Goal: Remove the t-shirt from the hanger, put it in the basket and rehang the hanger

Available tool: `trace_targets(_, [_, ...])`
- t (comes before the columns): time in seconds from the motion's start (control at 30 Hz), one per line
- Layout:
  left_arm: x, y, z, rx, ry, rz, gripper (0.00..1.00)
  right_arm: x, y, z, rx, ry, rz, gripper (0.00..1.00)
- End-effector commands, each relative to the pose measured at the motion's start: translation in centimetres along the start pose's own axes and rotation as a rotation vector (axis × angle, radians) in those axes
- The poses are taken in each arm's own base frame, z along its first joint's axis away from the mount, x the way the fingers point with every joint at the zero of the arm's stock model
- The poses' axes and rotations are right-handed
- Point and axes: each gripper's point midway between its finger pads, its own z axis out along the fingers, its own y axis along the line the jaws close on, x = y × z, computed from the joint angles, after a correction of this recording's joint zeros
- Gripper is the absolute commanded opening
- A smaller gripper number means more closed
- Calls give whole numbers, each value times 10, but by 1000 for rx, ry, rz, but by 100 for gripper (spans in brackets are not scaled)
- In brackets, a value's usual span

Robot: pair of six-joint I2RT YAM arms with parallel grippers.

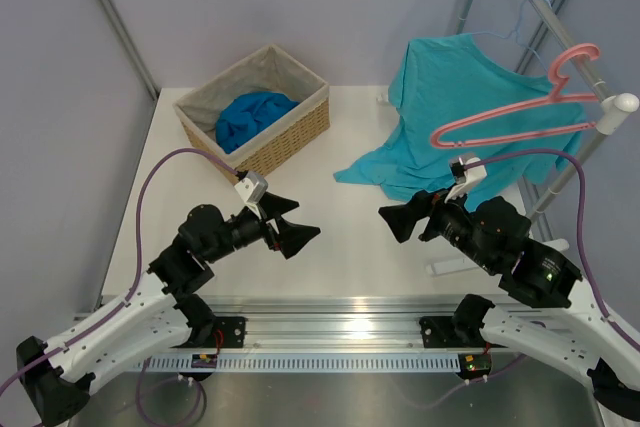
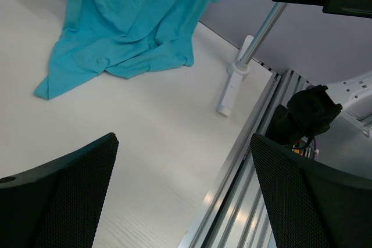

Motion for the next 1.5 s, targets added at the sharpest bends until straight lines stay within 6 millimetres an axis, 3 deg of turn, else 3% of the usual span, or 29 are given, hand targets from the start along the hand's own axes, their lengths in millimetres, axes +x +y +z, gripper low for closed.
trace_targets(0.0, [-10,-7,1,34,-39,22,99,-11,10,-3,-47,-49,13,99])
trace_targets(0.23, [-11,-9,1,38,-36,16,99,-22,13,-4,-47,-73,26,99])
trace_targets(0.33, [-7,-8,6,43,-12,-3,99,-42,27,-4,-92,-126,60,100])
trace_targets(0.4, [0,-6,12,43,17,-19,99,-66,34,-4,-90,-176,95,100])
trace_targets(0.47, [5,-7,13,53,34,-29,99,-85,27,-2,-13,-219,117,99])
trace_targets(0.53, [9,-5,12,44,32,-37,99,-126,34,9,61,-266,100,100])
trace_targets(0.57, [11,-4,10,43,31,-38,99,-127,30,9,80,-272,78,100])
trace_targets(0.6, [13,-4,9,41,28,-42,99,-151,38,4,76,-315,72,99])
trace_targets(0.63, [18,-2,8,36,31,-48,99,-150,38,24,114,-288,11,99])
trace_targets(0.7, [21,-1,7,39,33,-50,99,-173,42,38,160,-312,-32,99])
trace_targets(0.83, [34,1,7,37,52,-69,99,-209,13,41,393,-453,-120,100])
trace_targets(0.87, [36,2,7,41,52,-71,99,-228,4,33,468,-556,-84,99])
trace_targets(1.0, [41,1,5,52,52,-81,99,-248,-20,34,619,-667,-119,100])
trace_targets(1.03, [42,0,4,58,50,-81,99,-253,-34,34,654,-685,-114,100])
trace_targets(1.13, [42,1,2,52,41,-79,99,-248,-61,54,653,-641,-36,100])
trace_targets(1.17, [43,3,2,40,46,-80,99,-241,-83,59,683,-580,-39,100])
trace_targets(1.3, [22,-5,5,54,24,-67,99,-231,-106,84,746,-517,-41,99])
trace_targets(1.47, [13,-10,4,68,5,-80,99,-219,-155,101,903,-464,42,100])
